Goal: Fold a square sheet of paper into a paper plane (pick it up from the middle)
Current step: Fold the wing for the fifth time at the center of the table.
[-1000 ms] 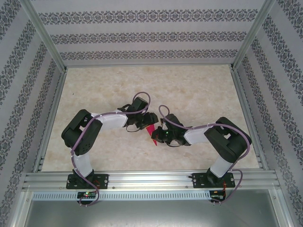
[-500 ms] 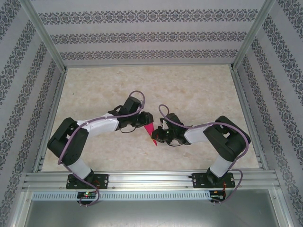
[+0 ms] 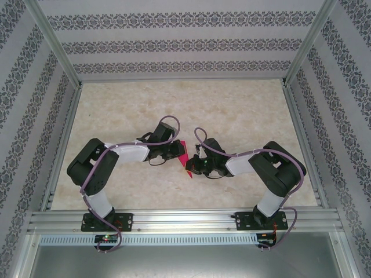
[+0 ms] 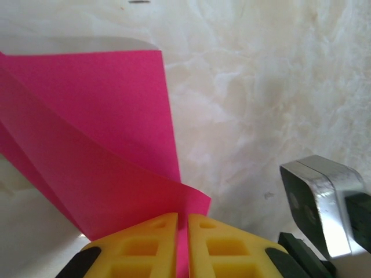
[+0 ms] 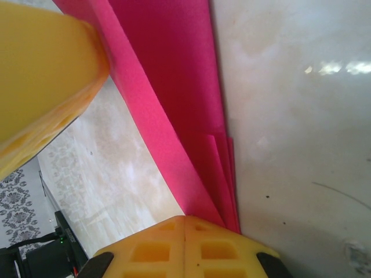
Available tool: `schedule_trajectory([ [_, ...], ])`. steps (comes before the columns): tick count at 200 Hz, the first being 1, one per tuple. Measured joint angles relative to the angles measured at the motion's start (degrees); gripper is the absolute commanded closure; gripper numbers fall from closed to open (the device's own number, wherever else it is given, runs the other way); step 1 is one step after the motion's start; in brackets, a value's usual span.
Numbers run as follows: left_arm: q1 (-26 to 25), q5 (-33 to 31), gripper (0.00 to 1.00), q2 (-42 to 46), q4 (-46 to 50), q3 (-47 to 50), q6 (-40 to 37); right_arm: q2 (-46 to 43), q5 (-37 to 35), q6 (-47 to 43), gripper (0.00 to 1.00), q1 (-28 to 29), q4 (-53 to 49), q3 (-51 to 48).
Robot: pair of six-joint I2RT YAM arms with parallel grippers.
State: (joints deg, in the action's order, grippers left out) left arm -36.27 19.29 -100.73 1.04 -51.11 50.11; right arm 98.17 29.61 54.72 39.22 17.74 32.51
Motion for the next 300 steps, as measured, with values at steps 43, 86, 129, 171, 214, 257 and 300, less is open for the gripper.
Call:
schedule_trajectory([
  [43, 0.7, -0.7, 0.85, -1.9, -2.0, 0.5, -1.7, 0.0, 0.1, -0.2, 1.00, 0.0, 0.0, 0.0],
  [86, 2.0, -0.1, 0.85, -4.4, -4.1, 0.2, -3.4, 0.0, 0.1, -0.9, 1.00, 0.0, -0.4, 0.0],
  [129, 2.7, 2.0, 0.83, -5.0, -4.2, -0.3, -5.0, -0.2, 0.0, -2.9, 1.00, 0.0, -2.6, 0.8],
  [171, 4.1, 4.1, 0.82, -6.9, -3.1, -3.0, -7.4, -0.2, -0.1, -5.4, 1.00, 0.0, -5.2, 1.9],
  [214, 6.7, 5.6, 0.81, -8.3, -3.1, -4.7, -8.7, -0.2, 0.0, -6.5, 1.00, 0.0, -5.3, 1.9],
  [257, 8.2, 9.0, 0.80, -9.4, -2.7, -5.8, -9.2, -0.2, 0.1, -6.7, 1.00, 0.0, -5.2, 1.8],
  [300, 10.1, 10.7, 0.79, -11.1, -1.8, -8.2, -10.3, -0.2, 0.5, -6.7, 1.00, -0.3, -3.6, 1.0],
])
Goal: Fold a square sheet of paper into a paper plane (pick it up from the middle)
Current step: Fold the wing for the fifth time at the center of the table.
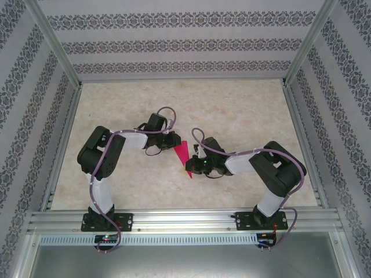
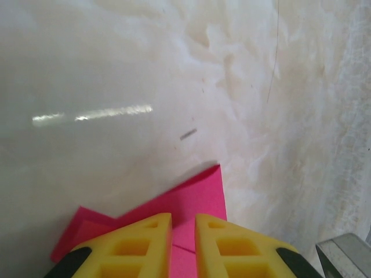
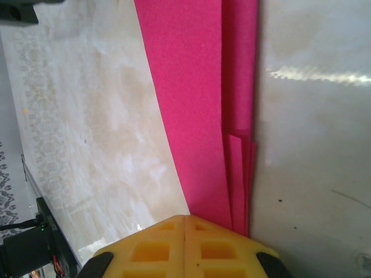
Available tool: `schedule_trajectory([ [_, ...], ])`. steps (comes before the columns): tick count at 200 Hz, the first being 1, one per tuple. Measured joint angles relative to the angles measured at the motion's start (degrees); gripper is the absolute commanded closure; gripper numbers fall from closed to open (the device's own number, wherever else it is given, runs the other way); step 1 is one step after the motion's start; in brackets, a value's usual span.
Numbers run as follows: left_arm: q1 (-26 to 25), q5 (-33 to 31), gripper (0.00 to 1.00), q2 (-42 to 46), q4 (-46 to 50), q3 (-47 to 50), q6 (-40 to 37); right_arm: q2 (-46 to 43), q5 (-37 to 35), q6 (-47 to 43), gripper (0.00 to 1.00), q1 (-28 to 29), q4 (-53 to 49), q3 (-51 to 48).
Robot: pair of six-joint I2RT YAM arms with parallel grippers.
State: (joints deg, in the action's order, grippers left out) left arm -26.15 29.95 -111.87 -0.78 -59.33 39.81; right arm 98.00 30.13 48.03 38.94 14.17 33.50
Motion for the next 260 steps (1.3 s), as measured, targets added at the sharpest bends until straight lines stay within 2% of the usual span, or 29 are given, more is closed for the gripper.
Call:
schedule_trajectory([
  [81, 5.9, -1.6, 0.75, -2.5, 4.1, -7.6, -3.6, 0.3, 1.4, 0.1, 1.00, -0.5, 2.6, -1.0],
  [115, 6.1, -1.5, 0.74, 1.9, 6.6, -7.9, -3.5, 0.4, 1.5, 0.7, 1.00, -0.5, 2.8, -1.0],
  [141, 4.2, -0.6, 0.77, 8.0, 6.6, -6.8, -2.9, 0.4, 1.5, 1.3, 1.00, -0.5, 2.6, -0.7],
  [168, -1.2, 0.5, 0.77, 11.5, 4.3, -2.1, -0.7, 0.4, 1.5, 1.7, 1.00, -0.7, 2.4, -0.6],
  [201, -5.5, 2.0, 0.77, 9.0, 2.0, 4.6, 2.3, 0.4, 1.5, 2.5, 1.00, -0.7, 2.7, -0.7],
  [260, -6.2, -0.1, 0.81, 4.6, -0.2, 6.3, 4.7, -0.3, 1.5, 4.1, 1.00, -0.8, 3.3, -1.4],
])
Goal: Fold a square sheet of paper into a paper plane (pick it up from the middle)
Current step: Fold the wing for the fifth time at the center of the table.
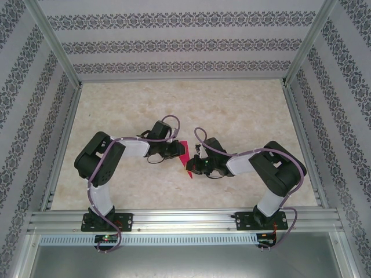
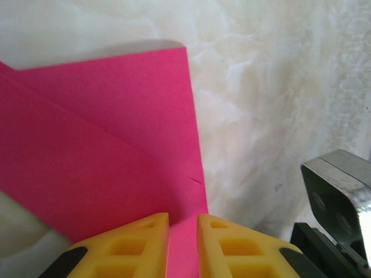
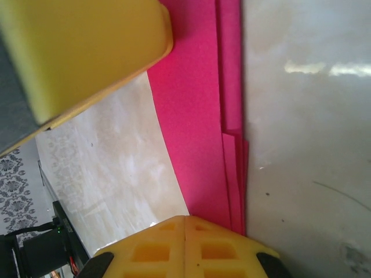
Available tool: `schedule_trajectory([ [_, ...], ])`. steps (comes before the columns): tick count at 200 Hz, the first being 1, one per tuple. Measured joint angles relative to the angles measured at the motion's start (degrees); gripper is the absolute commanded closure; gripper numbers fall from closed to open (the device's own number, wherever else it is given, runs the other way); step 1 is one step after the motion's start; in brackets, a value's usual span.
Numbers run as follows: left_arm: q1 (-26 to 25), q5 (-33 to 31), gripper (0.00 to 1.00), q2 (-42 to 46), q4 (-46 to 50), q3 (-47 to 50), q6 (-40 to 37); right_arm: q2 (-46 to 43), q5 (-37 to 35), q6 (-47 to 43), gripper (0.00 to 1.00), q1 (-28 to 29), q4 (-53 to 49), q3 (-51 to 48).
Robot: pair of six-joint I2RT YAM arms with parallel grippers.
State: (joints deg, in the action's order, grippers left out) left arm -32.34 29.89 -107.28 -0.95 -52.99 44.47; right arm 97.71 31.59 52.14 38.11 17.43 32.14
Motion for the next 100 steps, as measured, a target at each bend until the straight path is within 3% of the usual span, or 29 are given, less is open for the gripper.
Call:
schedule_trajectory([
  [62, -0.4, -1.9, 0.82, -1.5, 6.2, -4.1, -0.5, -4.9, -0.8, 0.7, 1.00, 0.0, -11.6, 2.3],
  [100, -0.4, -2.6, 0.82, -1.7, 7.5, -5.1, -0.7, -4.2, -0.5, 0.7, 1.00, 0.0, -13.6, 5.1],
])
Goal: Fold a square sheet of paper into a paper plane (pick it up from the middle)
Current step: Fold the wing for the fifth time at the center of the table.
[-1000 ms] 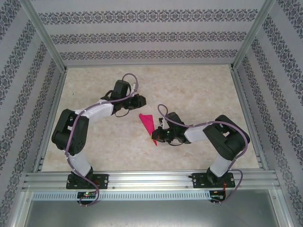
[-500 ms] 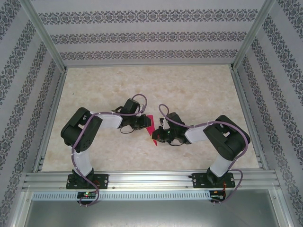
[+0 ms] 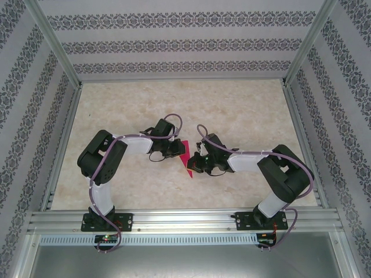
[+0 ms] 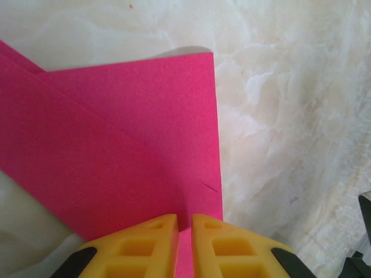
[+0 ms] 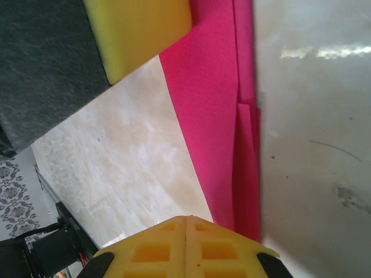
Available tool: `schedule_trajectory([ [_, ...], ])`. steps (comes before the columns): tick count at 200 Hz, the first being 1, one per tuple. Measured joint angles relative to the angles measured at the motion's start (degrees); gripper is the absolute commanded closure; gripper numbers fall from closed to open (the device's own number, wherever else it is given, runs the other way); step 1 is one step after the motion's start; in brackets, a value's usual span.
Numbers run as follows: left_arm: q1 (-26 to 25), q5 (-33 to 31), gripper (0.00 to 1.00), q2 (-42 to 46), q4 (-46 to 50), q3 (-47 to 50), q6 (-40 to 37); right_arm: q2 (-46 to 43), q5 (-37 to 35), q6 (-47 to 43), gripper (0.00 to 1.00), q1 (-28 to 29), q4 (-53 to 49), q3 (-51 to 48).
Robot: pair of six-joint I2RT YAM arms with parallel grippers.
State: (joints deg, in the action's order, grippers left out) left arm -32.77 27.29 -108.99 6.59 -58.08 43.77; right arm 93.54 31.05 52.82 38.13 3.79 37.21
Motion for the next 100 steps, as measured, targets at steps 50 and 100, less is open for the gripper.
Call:
schedule_trajectory([
  [50, 0.0, -0.7, 0.83, -0.7, 2.3, -1.7, -0.2, 3.4, 1.0, 0.0, 1.00, 0.0, 1.3, -0.6],
  [100, 0.0, -0.8, 0.84, -1.2, 3.7, -2.6, -0.2, 1.3, 1.0, 0.0, 0.99, 0.0, 3.5, -3.6],
])
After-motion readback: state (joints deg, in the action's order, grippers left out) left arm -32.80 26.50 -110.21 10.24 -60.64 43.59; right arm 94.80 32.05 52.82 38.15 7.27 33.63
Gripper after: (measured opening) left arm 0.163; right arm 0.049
